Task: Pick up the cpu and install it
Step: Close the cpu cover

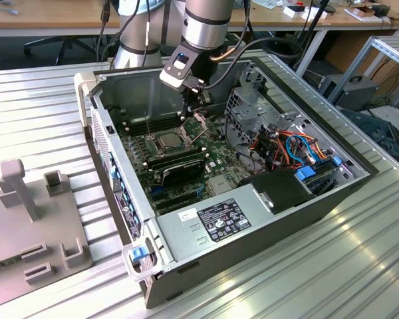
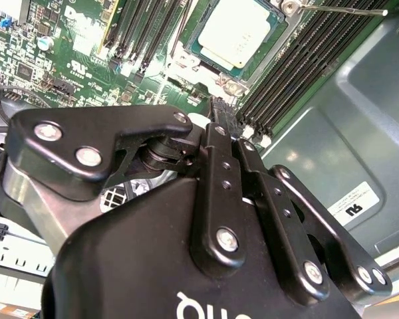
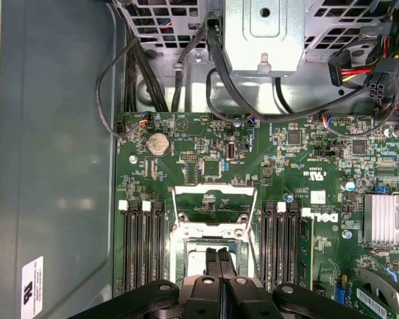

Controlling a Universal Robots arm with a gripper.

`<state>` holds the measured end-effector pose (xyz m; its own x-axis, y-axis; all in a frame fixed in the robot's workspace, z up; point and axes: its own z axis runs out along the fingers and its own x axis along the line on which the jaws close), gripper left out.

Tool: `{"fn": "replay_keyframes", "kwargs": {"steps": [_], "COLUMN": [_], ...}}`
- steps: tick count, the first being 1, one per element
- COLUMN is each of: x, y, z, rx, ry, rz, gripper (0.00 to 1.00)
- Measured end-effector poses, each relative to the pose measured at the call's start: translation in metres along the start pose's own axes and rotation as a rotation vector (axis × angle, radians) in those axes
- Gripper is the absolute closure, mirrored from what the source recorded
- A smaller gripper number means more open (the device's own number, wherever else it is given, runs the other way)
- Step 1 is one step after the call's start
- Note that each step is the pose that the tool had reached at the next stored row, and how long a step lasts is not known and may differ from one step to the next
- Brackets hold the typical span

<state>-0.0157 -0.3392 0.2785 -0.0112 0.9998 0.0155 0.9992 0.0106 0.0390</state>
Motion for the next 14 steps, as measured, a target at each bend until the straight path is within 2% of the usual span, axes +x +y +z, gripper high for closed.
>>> {"fn": "replay_keyframes", "kwargs": {"steps": [14], "x": [0.0000], "y": [0.0019], "z": [0.0001], "rx": [0.0000], "ry": [0.0000], "rz": [0.000], "gripper": [0.89]}}
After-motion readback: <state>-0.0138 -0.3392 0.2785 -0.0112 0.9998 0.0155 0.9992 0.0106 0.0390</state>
